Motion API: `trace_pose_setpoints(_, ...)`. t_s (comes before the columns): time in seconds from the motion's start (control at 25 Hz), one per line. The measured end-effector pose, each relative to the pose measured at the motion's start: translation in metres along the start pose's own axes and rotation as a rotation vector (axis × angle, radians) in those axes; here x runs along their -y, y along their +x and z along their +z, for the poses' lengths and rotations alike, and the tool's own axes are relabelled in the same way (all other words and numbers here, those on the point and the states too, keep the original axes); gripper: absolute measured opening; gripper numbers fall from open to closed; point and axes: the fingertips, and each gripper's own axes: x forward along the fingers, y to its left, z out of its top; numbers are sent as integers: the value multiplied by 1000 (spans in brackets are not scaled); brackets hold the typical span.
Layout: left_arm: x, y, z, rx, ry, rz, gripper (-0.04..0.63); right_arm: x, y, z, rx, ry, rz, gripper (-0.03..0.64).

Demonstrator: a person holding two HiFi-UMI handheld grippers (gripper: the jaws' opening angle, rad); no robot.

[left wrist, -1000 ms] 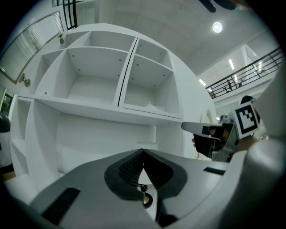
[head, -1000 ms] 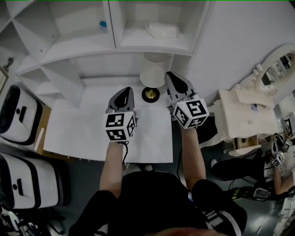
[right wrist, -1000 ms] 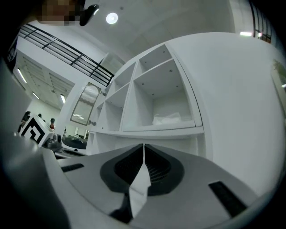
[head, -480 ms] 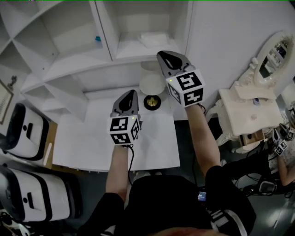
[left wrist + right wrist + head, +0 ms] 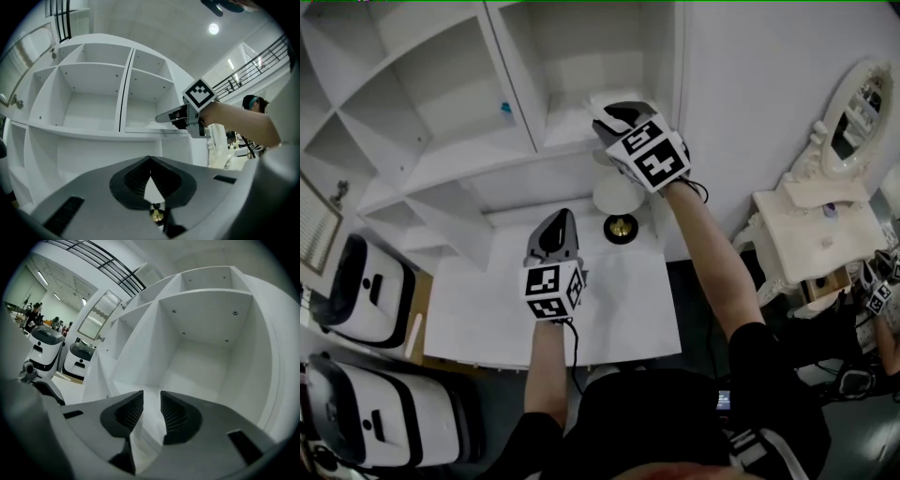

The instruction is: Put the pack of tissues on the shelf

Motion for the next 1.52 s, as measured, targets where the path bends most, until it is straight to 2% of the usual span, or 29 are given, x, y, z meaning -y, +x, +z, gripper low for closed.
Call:
trace_pose_setpoints(0.08,-1,-2,-2,-6,9,6,11,2,5,1,-16,-26,-14,115)
trace_pose_setpoints(0.24,0,-7,0,0,-24,15,11,9,16,1,-54,-63,-47,115)
trace_pose_setpoints(0.4,5,-6,6,16,-9,4,11,30,28,3,-94,-98,-104,140)
trace_pose_setpoints(0.6,8,-9,8,22,-1,-7,11,28,44,-15,-184,-116,-51,147)
trace_pose_setpoints(0.72,6,-11,8,28,-14,4,11,24,44,-20,-194,-139,-32,147)
trace_pose_setpoints(0.88,-1,-12,9,27,-31,25,11,24,43,-23,-199,-167,-32,76)
trace_pose_setpoints(0.96,-1,-11,9,29,-48,29,11,25,41,-23,-184,-156,-29,41)
trace_pose_setpoints(1.12,3,-12,7,27,-75,37,11,20,21,-11,-100,-107,-22,31)
trace_pose_setpoints(1.32,12,-7,-1,5,-69,25,11,13,-22,24,24,-177,-63,29)
trace_pose_setpoints(1.52,23,-3,-7,-6,-90,6,11,0,-71,52,153,-176,-83,29)
